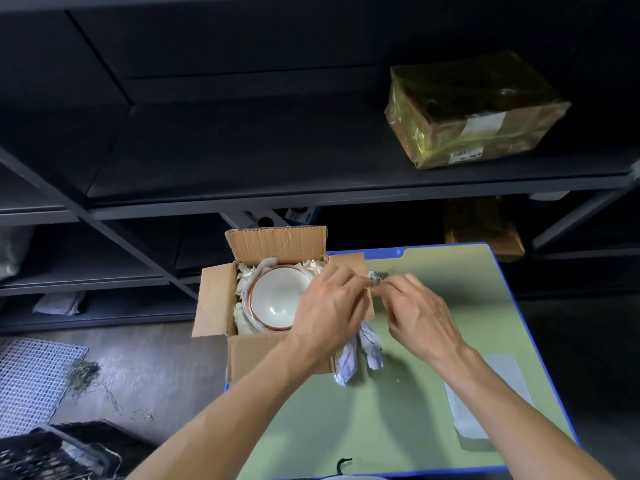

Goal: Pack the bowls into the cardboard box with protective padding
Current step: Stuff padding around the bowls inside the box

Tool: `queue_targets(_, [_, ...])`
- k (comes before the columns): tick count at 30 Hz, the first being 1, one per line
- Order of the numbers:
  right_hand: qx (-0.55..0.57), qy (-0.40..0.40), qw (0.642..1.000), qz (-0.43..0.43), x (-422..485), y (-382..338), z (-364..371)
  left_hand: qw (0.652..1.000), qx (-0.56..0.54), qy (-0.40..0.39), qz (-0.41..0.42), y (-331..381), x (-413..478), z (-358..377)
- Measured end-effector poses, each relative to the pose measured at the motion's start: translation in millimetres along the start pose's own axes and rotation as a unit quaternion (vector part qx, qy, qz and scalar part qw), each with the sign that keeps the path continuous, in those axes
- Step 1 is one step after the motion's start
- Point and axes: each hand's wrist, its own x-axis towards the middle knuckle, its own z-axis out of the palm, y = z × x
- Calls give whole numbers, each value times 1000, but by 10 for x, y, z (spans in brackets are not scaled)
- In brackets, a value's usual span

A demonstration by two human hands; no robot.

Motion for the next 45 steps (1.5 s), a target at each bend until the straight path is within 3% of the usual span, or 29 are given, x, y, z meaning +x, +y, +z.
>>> queue_targets(7, [-4,-64,998,25,-145,493,232,996,8,-85,31,477,-251,481])
queue_targets(14, [21,-190,981,21,167,760,513,984,75,-122,-105,472,-160,825])
queue_targets(20, [-19,-287,958,13,404,892,789,979,85,-133,-132,456,-168,901])
queue_targets(26, [2,-212,977,26,196,978,791,976,83,-135,-152,473,-71,922])
queue_targets(30, [92,-151,983,55,31,1063,676,970,60,-156,-180,494,-9,935])
queue_targets(34, [252,-219,932,143,-93,1121,410,968,7,-175,-181,513,75,974])
queue_targets(38, [331,-238,900,153,-205,1139,191,944,-15,-257,-206,482,203,1031])
queue_targets(42, [389,-210,881,172,-266,1069,11,931,-99,-305,-176,575,254,939])
queue_targets(45, [462,-168,850,190,-321,1026,-69,934,-127,-276,-187,675,215,850])
